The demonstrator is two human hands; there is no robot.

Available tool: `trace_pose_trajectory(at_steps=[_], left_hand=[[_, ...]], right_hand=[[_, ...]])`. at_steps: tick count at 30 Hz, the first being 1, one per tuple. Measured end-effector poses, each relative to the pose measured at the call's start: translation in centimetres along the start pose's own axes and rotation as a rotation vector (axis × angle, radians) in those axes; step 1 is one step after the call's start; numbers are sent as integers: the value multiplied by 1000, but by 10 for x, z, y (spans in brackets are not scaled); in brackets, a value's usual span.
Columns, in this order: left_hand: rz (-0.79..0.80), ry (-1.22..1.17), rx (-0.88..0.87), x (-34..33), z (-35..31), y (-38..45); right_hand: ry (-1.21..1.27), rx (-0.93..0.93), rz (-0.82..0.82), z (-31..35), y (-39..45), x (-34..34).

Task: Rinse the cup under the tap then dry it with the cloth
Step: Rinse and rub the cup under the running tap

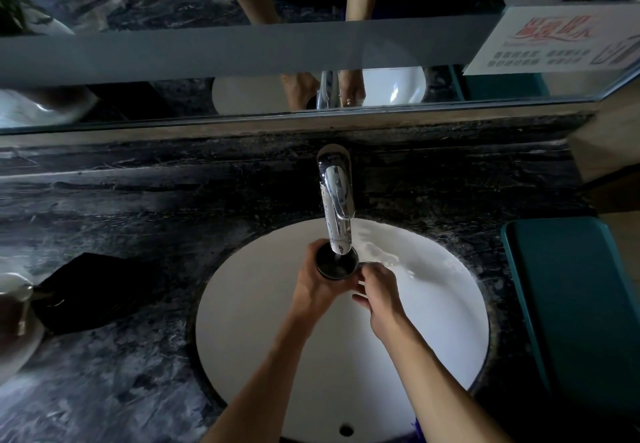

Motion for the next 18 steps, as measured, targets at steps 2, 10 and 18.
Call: trace_pose_trajectory(at_steps=[2, 10, 18], left_hand=[[-12, -23, -13, 3, -4, -2], [15, 10, -10, 6, -3, 4], [35, 83, 34, 3, 0, 1]], right_hand=[[-3, 8, 3, 1, 0, 1], [20, 4, 0, -1, 1, 3], [9, 31, 59, 1, 0, -4]])
Point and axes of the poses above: each hand's wrist, its own y-axis towards the middle knuckle, its own x-axis out of the back of the hand, z = x × y, the point moved 7 cm from there along y, towards the middle knuckle, and after that the axes turned 13 degrees about x, right-handed, at the moved point
